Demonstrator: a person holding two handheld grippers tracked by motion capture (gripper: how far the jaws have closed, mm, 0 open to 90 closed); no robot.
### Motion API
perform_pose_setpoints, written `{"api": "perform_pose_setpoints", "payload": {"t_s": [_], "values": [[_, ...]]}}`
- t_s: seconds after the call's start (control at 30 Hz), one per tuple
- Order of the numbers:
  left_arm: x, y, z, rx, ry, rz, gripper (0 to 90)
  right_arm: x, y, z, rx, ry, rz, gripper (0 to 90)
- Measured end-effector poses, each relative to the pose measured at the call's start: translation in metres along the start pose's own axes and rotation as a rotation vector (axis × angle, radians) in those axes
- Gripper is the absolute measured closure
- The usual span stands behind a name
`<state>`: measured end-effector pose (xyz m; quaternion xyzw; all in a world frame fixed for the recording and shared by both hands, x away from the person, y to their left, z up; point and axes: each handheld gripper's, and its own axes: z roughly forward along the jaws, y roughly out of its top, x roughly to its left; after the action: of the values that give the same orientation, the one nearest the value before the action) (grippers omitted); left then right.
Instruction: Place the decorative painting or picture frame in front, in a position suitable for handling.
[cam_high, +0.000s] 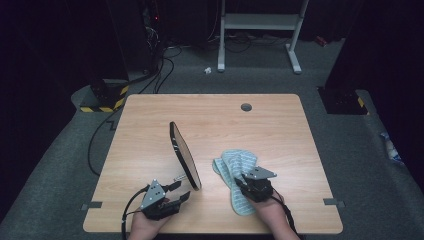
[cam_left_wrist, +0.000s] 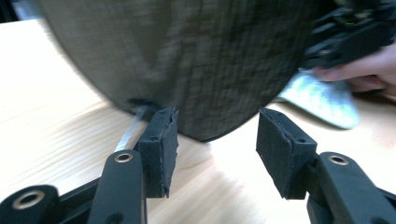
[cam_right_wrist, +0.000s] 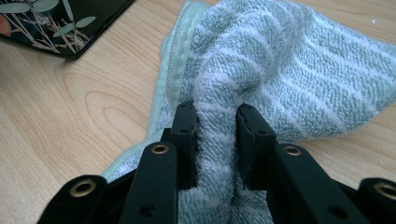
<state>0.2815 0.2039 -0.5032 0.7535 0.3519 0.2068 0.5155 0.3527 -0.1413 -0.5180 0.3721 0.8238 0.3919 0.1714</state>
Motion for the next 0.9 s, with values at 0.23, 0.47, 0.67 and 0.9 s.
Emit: {"api": "perform_pose_setpoints", "payload": {"t_s": [0.23,0.47,0.67,0.9], "values": [[0.026,-0.008,0.009,0.039,0.086,-0.025,53.2,0.002,0.004,-0.006,-0.035,-0.011,-0.011,71.2],[0.039,-0.010,0.027,0.132,0.119,-0.011,56.7,0.003,0.005,-0.014,-0.065,-0.016,-0.007,71.3],[0.043,-0.006,0.037,0.188,0.125,-0.012,62.6,0.002,0.003,-0.018,-0.072,-0.018,-0.001,71.3],[0.043,-0.003,0.050,0.284,0.110,-0.002,69.9,0.002,0.008,-0.030,-0.111,-0.012,0.020,71.3]]}}
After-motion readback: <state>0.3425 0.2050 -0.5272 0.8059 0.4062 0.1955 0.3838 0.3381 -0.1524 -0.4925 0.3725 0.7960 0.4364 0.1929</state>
